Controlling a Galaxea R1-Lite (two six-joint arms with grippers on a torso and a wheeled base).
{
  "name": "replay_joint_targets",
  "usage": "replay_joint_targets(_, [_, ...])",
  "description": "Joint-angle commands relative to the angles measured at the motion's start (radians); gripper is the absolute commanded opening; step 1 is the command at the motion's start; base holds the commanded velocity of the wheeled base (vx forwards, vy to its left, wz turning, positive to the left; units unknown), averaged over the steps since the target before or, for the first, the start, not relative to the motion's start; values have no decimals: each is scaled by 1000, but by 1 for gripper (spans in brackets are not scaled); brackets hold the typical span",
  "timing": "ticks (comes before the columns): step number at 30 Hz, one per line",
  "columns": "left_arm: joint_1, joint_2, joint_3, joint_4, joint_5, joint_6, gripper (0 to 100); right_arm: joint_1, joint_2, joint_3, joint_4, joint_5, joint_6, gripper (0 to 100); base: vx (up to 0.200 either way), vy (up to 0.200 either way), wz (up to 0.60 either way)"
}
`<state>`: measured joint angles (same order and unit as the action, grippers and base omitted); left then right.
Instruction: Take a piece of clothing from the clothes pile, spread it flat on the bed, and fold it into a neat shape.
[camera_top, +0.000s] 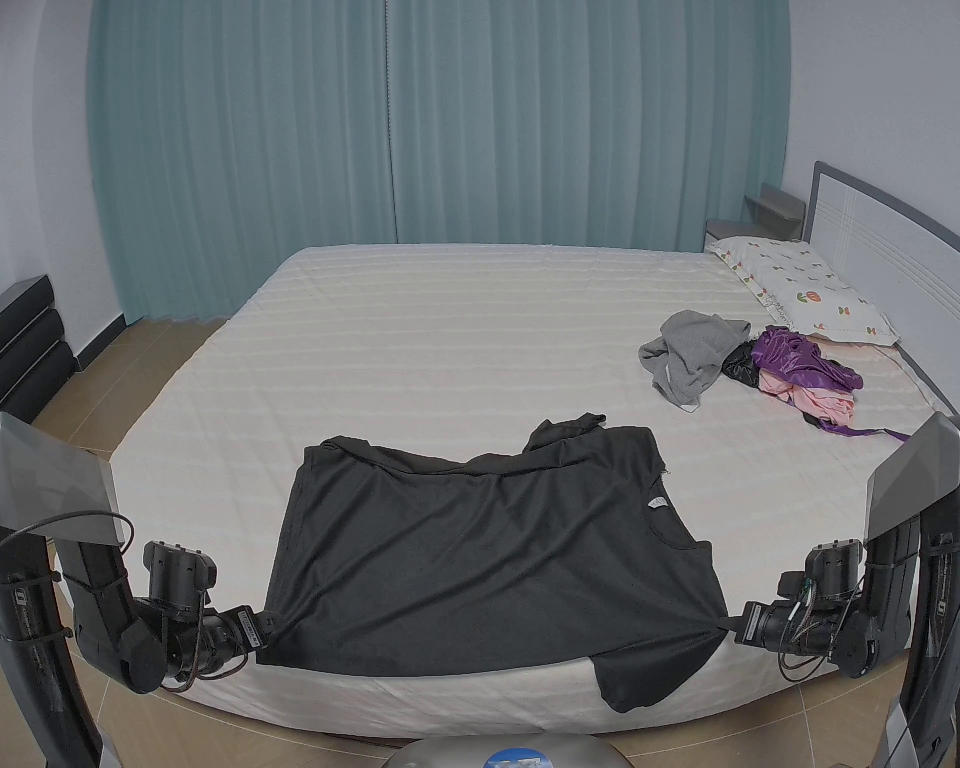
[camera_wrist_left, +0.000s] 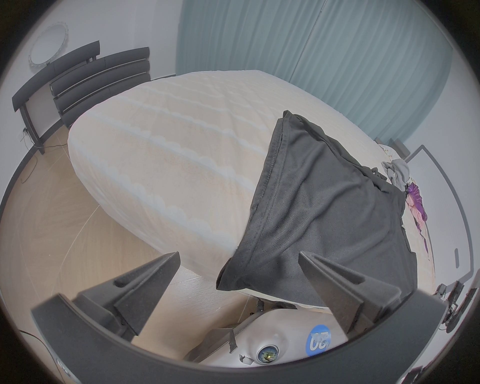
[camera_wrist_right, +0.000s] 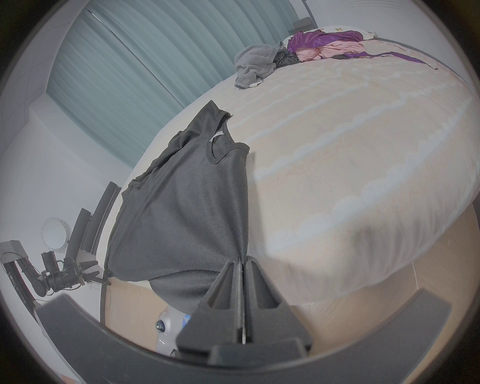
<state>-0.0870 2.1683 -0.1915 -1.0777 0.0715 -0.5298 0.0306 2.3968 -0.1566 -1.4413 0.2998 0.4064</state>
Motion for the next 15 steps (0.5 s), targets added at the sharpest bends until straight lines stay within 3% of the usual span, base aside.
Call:
replay_joint_targets(1, [1,-2,-2,-1,1,-1,100,-21,-8,37,-18,13,-11,0,0,0,0])
replay_joint_targets(11, [1,-10,-6,-2,-2,-1,100,-31,25,68,-80,24,-49,0,0,0,0])
replay_joint_targets(12, [1,-18,-6,-2,-4,-1,100,-28,28,66,-82,24,-49,100,0,0,0])
replay_joint_targets(15, [1,-53,-6,-1,-12,-1,100,-21,15,55,-84,45,-43,100,0,0,0])
